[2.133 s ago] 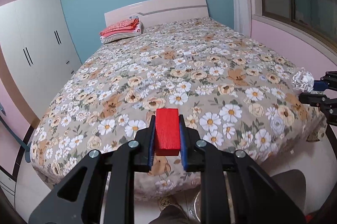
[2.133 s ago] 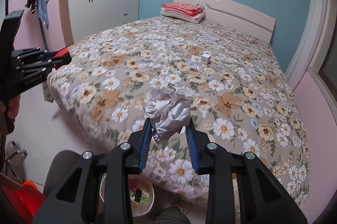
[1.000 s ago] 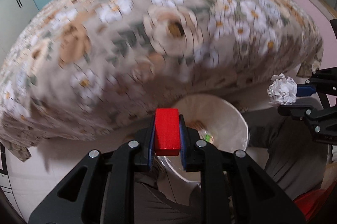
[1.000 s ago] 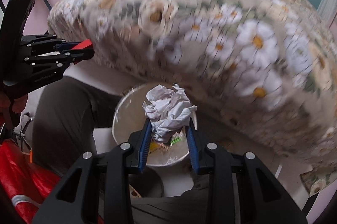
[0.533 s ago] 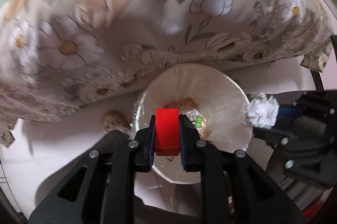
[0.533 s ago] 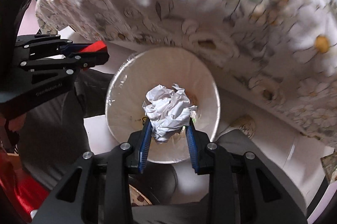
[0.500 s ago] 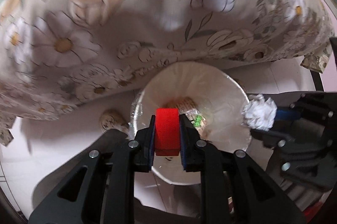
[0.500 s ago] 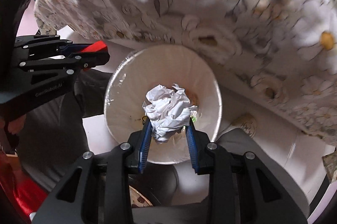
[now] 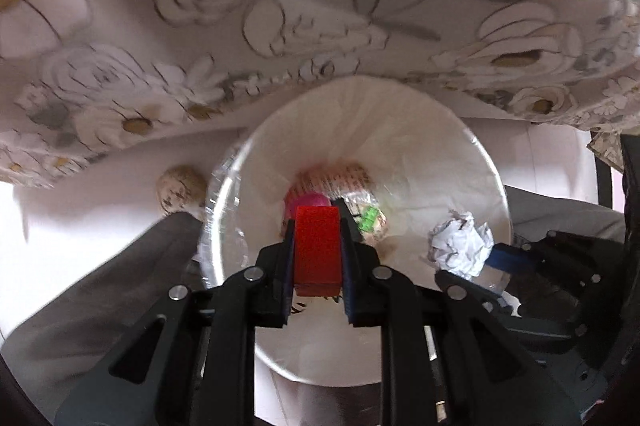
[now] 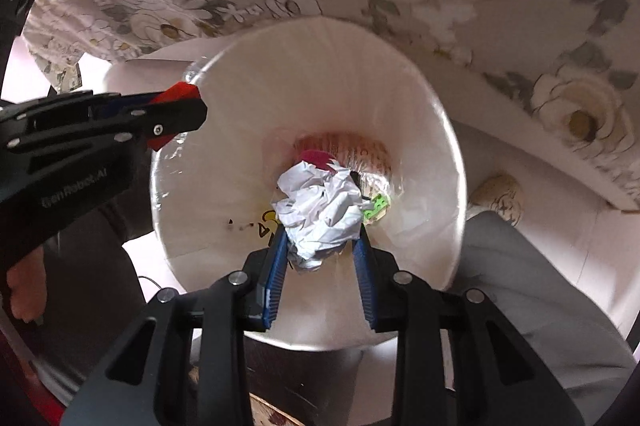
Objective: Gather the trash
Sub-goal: 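Open both grippers to drop the red block and paper into the bin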
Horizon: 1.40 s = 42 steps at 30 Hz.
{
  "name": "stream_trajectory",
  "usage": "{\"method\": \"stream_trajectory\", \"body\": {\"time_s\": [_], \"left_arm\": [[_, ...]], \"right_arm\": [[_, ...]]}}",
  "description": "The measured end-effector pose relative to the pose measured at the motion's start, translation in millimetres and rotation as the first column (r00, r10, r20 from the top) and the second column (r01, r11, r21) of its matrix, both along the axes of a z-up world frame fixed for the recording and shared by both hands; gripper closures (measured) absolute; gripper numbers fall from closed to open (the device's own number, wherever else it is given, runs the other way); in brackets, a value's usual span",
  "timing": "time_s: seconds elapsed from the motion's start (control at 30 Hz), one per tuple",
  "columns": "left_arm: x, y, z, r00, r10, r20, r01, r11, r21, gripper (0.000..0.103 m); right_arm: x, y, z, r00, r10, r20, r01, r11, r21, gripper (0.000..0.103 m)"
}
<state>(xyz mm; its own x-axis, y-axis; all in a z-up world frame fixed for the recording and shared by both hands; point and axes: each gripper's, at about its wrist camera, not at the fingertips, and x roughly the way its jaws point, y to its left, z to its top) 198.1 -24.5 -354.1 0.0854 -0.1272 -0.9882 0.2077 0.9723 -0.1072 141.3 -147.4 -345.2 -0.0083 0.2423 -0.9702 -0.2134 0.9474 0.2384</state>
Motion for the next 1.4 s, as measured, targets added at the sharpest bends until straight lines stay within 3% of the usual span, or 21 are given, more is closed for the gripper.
{"method": "stream_trajectory", "body": {"time_s": [0.6,0.63,0.7,0.9,1.23,1.4], "left_arm": [[10,-14,-67,0.987,0.036,-0.156,-0.042,0.998,-0.037,0.080],[9,-15,-68,0.986,0.035,-0.160,-0.041,0.998,-0.038,0.077],[8,-16,-68,0.988,0.035,-0.153,-0.039,0.999,-0.028,0.060],[9,-17,-65,0.988,0.042,-0.149,-0.046,0.999,-0.026,0.059],[8,-12,-53,0.989,0.040,-0.145,-0.043,0.999,-0.018,0.059],[5,-10,-41,0.991,0.044,-0.127,-0.045,0.999,-0.006,0.059]], "right_arm": [[13,-1,-49,0.994,-0.045,-0.102,0.044,0.999,-0.010,0.067],[13,0,-51,0.994,-0.045,-0.102,0.044,0.999,-0.012,0.065],[13,1,-53,0.994,-0.047,-0.098,0.045,0.999,-0.026,0.061],[12,4,-57,0.995,-0.049,-0.082,0.045,0.998,-0.045,0.043],[12,4,-55,0.997,-0.041,-0.065,0.038,0.999,-0.035,0.043],[11,4,-39,0.998,-0.048,-0.048,0.047,0.998,-0.030,0.043]]}}
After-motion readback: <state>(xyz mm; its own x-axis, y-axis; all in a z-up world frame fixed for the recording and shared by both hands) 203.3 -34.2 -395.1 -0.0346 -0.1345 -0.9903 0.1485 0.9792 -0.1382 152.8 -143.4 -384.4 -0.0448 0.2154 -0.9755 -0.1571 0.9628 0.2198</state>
